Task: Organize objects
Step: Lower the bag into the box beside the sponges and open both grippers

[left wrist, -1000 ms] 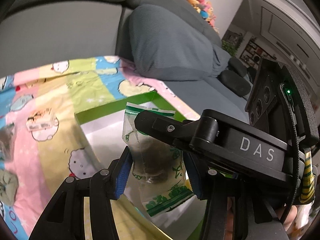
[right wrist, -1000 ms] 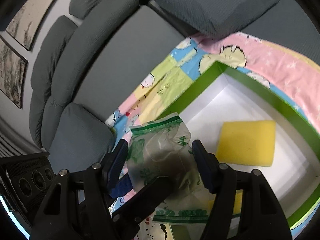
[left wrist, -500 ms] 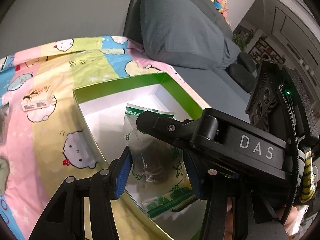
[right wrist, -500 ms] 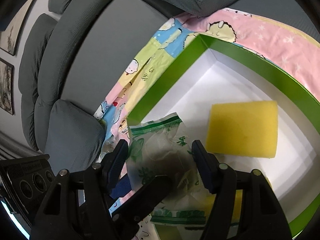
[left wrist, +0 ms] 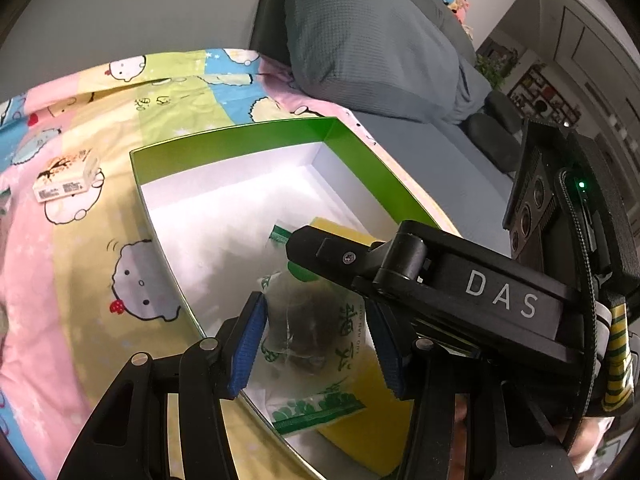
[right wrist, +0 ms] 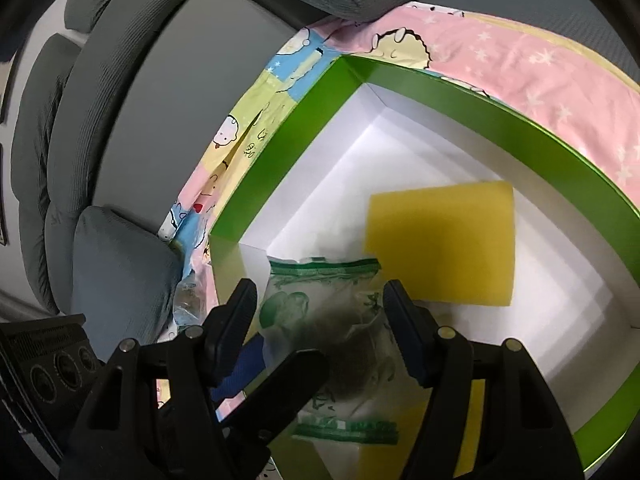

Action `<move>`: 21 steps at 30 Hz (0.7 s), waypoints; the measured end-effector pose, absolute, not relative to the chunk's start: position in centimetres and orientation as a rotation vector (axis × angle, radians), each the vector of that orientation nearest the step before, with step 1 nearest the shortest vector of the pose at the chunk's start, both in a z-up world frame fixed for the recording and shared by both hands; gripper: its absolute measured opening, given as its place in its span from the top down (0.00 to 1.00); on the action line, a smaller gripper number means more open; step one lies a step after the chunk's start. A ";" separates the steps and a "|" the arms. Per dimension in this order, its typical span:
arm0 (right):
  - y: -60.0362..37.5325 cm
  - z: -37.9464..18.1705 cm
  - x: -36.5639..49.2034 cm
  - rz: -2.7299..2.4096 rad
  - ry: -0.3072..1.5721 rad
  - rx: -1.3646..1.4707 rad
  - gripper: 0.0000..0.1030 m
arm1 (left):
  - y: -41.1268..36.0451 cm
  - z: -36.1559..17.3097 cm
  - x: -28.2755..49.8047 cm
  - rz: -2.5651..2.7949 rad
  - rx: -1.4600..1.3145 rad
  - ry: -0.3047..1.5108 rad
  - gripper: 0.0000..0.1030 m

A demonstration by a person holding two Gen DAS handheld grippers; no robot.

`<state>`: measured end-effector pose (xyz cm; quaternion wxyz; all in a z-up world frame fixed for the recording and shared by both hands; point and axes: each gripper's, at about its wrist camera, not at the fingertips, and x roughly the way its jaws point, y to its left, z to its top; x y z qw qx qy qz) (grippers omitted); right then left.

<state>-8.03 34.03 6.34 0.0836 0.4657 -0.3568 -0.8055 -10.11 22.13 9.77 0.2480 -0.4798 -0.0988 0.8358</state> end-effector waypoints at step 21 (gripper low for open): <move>35.5 5.9 -7.3 -2.490 -1.092 1.429 0.37 | 22.6 10.0 -9.9 2.282 -1.317 -0.268 0.49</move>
